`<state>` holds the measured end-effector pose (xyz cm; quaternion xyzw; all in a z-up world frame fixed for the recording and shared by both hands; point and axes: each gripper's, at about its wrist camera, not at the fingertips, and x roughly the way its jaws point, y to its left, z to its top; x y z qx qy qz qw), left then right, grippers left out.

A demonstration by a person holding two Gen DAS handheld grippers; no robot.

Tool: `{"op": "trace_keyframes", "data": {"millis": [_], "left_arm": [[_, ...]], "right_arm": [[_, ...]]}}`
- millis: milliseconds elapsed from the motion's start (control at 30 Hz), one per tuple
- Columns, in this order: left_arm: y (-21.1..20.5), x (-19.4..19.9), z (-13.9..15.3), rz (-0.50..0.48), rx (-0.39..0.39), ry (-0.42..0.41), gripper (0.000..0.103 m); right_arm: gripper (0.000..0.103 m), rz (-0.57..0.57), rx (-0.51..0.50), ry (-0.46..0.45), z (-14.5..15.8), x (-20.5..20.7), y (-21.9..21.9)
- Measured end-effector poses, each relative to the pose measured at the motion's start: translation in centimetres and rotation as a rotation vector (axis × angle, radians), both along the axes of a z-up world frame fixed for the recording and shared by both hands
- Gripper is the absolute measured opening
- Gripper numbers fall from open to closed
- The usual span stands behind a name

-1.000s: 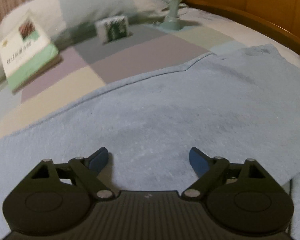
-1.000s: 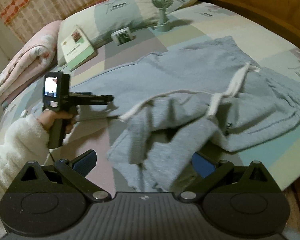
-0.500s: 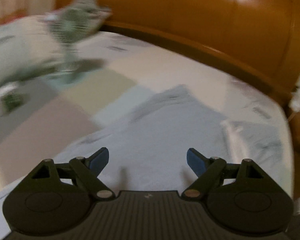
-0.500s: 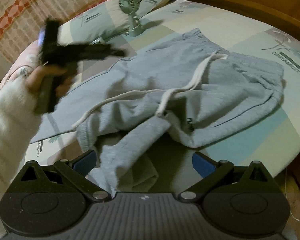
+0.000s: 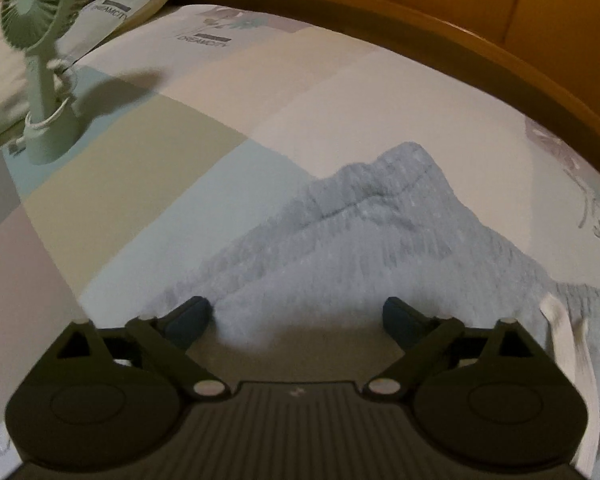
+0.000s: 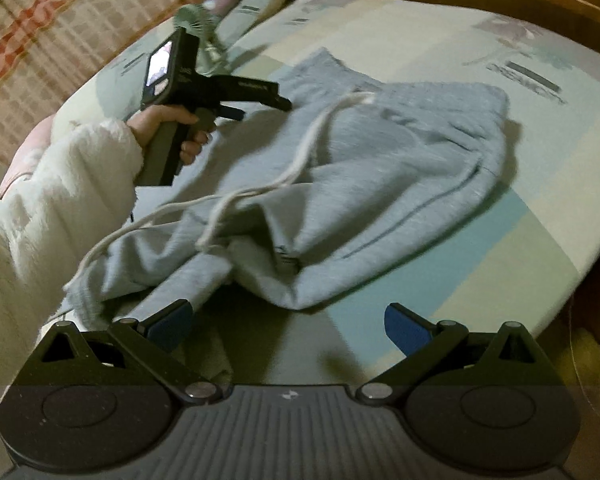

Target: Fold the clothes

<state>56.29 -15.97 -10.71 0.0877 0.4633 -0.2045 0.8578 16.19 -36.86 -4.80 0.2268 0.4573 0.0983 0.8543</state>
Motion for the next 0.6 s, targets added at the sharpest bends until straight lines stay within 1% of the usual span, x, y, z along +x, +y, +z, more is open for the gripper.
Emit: {"op": "trace_keyframes", "data": {"millis": [133, 233, 300, 467, 500, 600], "left_arm": [[-0.6, -0.8, 1.3, -0.034, 0.038, -0.039, 0.091], [-1.1, -1.4, 2.2, -0.062, 0.066, -0.068, 0.091], [-1.7, -2.0, 2.7, -0.106, 0.072, -0.089, 0.092], [-3.0, -1.8, 0.2, -0.113, 0.105, -0.041, 0.093], [-3.0, -1.4, -0.4, -0.098, 0.101, -0.036, 0.099], [-3.2, -0.5, -0.6, -0.068, 0.089, -0.061, 0.101]], "right_arm": [[0.103, -0.019, 0.007, 0.002, -0.3, -0.2, -0.8], [0.103, -0.015, 0.015, -0.005, -0.3, -0.3, -0.9], [0.103, -0.004, 0.020, -0.001, -0.5, -0.1, -0.7], [0.103, -0.007, 0.021, 0.014, -1.0, 0.0, -0.9], [0.103, -0.008, 0.021, 0.017, -1.1, 0.0, -0.9], [0.103, -0.013, 0.020, 0.026, -1.4, 0.0, -1.1]]}}
